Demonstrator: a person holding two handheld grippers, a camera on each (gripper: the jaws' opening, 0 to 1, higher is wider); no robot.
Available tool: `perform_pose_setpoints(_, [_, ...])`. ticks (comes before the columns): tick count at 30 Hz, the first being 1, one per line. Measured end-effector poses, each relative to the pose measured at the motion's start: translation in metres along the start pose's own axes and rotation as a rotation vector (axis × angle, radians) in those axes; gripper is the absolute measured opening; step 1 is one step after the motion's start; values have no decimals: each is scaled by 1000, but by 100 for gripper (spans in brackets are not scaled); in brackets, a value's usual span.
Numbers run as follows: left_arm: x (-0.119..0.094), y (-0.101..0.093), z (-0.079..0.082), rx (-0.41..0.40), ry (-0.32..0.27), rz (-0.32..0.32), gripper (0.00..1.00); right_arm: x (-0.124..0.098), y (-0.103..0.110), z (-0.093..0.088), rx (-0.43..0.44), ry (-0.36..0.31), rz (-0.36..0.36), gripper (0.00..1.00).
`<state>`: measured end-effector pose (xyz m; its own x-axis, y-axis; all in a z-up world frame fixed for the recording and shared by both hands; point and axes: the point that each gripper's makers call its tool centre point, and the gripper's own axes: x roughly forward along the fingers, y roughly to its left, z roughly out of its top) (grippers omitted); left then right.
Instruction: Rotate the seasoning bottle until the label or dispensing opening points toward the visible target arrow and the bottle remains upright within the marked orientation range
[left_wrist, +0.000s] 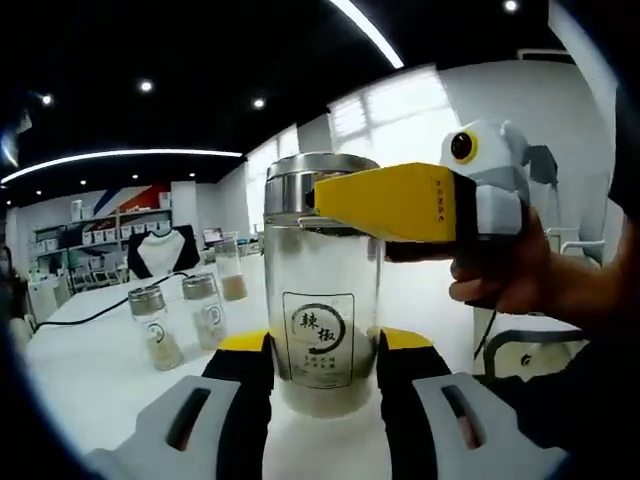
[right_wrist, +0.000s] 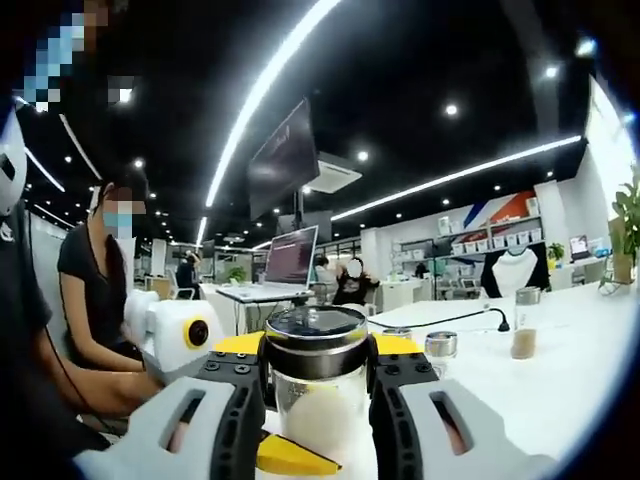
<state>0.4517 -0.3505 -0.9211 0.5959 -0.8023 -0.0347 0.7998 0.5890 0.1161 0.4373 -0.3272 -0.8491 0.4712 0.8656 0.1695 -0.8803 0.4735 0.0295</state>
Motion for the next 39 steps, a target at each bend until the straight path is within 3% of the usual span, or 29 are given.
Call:
perform_pose_setpoints(10, [-9, -24, 3, 3, 6, -173, 43, -14, 17, 1, 29, -4, 178, 36])
perform_pose_setpoints(14, [-9, -26, -3, 26, 46, -171, 43, -14, 21, -5, 6, 31, 198, 37])
perform_pose_setpoints(19, [-2, -18, -1, 1, 44, -89, 43, -6, 21, -3, -64, 24, 154, 37])
perform_pose_setpoints(24, [2, -4, -5, 36, 57, 25, 42, 2, 11, -8, -143, 56, 62, 37])
perform_pose_setpoints(33, [3, 19, -9, 14, 56, 211, 42, 15, -3, -15, -169, 87, -103, 37])
perform_pose_setpoints(39, [5, 21, -10, 0, 48, 291, 42, 18, -10, -18, -150, 95, -200, 38])
